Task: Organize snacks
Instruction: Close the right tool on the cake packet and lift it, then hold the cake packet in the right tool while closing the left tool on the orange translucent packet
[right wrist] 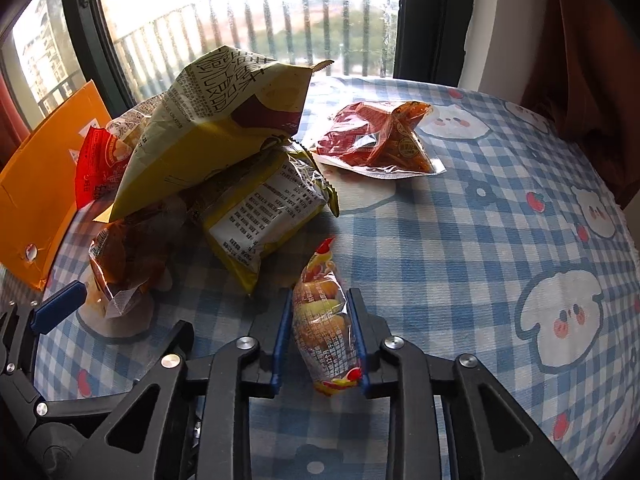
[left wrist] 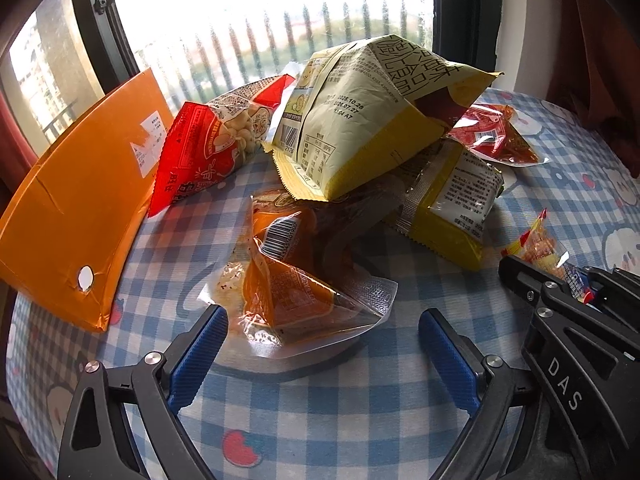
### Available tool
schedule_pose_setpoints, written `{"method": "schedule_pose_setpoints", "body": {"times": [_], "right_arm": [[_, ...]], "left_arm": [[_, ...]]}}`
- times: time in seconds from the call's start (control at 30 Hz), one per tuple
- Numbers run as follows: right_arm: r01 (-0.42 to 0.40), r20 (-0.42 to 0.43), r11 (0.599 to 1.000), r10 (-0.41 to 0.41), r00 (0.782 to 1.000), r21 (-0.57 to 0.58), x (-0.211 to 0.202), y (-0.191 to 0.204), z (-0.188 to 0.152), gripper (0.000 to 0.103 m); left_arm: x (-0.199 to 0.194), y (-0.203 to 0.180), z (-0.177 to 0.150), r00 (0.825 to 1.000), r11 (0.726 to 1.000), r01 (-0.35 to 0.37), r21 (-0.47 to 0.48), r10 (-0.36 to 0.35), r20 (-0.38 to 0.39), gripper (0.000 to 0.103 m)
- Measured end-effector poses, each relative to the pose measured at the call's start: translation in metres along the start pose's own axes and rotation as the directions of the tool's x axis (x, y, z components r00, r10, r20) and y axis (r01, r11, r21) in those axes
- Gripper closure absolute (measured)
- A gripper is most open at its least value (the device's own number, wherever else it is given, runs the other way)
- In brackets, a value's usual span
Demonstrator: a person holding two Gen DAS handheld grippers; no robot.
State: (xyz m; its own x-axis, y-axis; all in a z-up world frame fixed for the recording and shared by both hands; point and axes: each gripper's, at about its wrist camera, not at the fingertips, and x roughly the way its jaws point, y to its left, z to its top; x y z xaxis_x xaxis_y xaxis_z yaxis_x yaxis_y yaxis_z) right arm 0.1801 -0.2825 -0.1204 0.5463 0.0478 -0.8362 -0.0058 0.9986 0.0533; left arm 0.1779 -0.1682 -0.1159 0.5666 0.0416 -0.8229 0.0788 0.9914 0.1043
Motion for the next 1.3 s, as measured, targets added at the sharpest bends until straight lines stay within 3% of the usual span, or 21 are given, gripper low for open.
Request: {"method": "schedule_pose_setpoints", "body": {"times": [0.53,0.7,0.83,1.0,1.17,1.3], "right_arm": [[-0.023,0.074,0.999,0.020,0.997,0.034,-0.030,0.012,-0.010,0.083],[-0.051,0.070,0.999,0.050,0.996,0.014,-0.030,0.032,-0.009,0.083],[-0.069,0.078,0.998,0.070,0.994,-0.010,-0.030,0.052,-0.004,0.083],[-0.077,0.072,0.997,0.077,0.994,-0.003,-0.023,0.065,0.002,0.083],[-0.068,0.073,0.998,0.067,0.995,0.011,-0.019,0.068,0.009,0.083],[-0.063,0.073,0.998,0.061,0.995,0.025,-0.021,0.061,0.010,0.083]], "left_arm": [[-0.024,0.030,-0.013,0.999,0.998,0.011,-0.064,-0.009,0.034,0.006],[-0.027,0.052,-0.016,0.997,0.995,-0.046,-0.091,0.051,0.055,0.006],[-0.018,0.074,-0.013,1.000,0.993,0.006,-0.121,-0.004,0.016,0.005],[-0.012,0.091,-0.011,1.000,0.991,0.002,-0.135,0.000,0.012,0.005],[-0.001,0.086,0.001,0.998,0.993,0.058,-0.100,-0.059,-0.008,0.005],[-0.011,0.072,0.003,0.993,0.993,0.113,-0.045,-0.112,0.023,0.005]]}}
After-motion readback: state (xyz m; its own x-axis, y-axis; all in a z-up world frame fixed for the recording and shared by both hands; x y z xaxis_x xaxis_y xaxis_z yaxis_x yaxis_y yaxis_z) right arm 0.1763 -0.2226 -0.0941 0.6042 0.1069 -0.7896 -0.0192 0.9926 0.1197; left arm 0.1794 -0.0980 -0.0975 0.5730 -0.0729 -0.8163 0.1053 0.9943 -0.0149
